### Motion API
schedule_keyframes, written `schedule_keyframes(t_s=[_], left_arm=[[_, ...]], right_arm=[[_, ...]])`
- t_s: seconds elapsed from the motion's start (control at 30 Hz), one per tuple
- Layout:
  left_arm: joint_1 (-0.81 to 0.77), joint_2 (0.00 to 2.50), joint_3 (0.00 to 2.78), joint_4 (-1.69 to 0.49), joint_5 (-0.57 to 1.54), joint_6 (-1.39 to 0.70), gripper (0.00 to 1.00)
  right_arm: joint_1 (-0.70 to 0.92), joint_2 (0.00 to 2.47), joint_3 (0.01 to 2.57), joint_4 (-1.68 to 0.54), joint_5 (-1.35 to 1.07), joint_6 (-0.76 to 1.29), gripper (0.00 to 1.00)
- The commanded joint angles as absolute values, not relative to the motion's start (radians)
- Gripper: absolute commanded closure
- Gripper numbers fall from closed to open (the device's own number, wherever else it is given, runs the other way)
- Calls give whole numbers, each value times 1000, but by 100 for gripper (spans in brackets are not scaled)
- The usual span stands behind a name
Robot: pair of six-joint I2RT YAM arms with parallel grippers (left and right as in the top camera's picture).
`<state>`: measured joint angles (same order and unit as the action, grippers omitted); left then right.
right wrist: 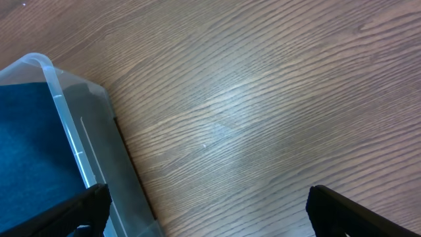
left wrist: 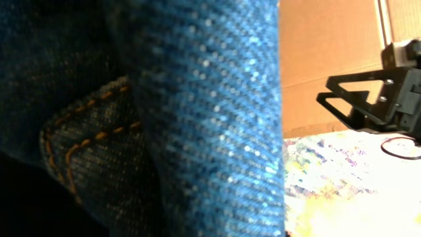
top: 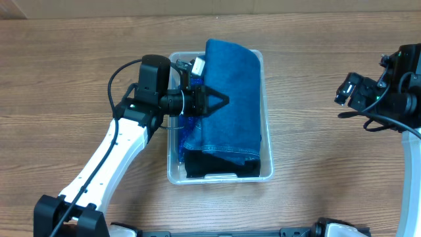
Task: Pack container
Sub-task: 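Lift the denim towel and lay it over the container contents, then press and smooth the denim towel flat with the left gripper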
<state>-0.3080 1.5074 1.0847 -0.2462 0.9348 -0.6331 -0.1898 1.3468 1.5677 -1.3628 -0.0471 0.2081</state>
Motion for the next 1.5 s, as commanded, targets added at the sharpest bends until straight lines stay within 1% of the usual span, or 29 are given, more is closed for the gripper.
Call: schedule_keyframes(t_s=[0.0,0.17,0.23,0.27,0.3,0.37,0.4,0.43,0.47,0.53,0.73,0.8,0.87,0.9,0.97,1.07,1.1,1.13,1.17,1.2,1.23,1.27,1.33,1.47], left_arm=[[-315,1499,1040,-219,926,-712,96],[-315,1499,910,-205,786,-854,96],[-315,1499,889,-212,755,-853,96],[-315,1499,888,-212,755,-852,93],[-313,1498,888,-209,755,-852,83],[-307,1495,889,-213,720,-844,46],[-301,1490,889,-213,687,-826,31],[-295,1480,894,-212,646,-795,6],[-291,1473,901,-211,642,-768,0],[-287,1453,925,-216,643,-725,0],[-287,1341,999,-258,615,-702,0],[-287,1280,1032,-321,541,-702,0],[-288,1201,1058,-391,391,-699,0],[-289,1179,1058,-391,373,-690,0],[-298,1159,1058,-392,372,-619,0],[-385,1195,1058,-406,360,-398,0],[-424,1232,1058,-407,351,-310,8],[-444,1262,1058,-408,352,-277,21],[-461,1296,1058,-412,360,-255,47],[-480,1354,1058,-421,361,-254,80],[-489,1400,1058,-430,361,-254,90],[-492,1450,1058,-435,367,-254,96],[-491,1556,1058,-489,355,-257,96],[-475,1670,1058,-650,237,-337,96]], right_arm=[[-195,1344,1571,-1361,-42,201,0],[-195,1344,1571,-1361,-42,201,0],[-195,1344,1571,-1361,-42,201,0],[-195,1344,1571,-1361,-42,202,0],[-195,1344,1571,-1361,-42,202,0],[-195,1344,1571,-1361,-42,201,0],[-195,1344,1571,-1361,-42,201,0],[-195,1344,1571,-1361,-42,201,0],[-195,1344,1571,-1361,-42,202,0],[-195,1344,1571,-1361,-42,202,0],[-195,1344,1571,-1360,-42,201,0],[-195,1344,1571,-1360,-42,201,0],[-195,1344,1571,-1359,-42,202,0],[-195,1344,1571,-1358,-42,202,0],[-195,1344,1571,-1356,-42,202,0],[-195,1344,1571,-1356,-43,202,0],[-195,1344,1571,-1356,-43,202,0],[-195,1344,1571,-1356,-43,202,0],[-195,1344,1571,-1356,-43,202,0],[-195,1344,1571,-1356,-43,202,0],[-195,1344,1571,-1356,-43,202,0],[-195,1344,1571,-1356,-43,202,0],[-195,1344,1571,-1356,-43,202,0],[-195,1344,1571,-1356,-43,202,0]])
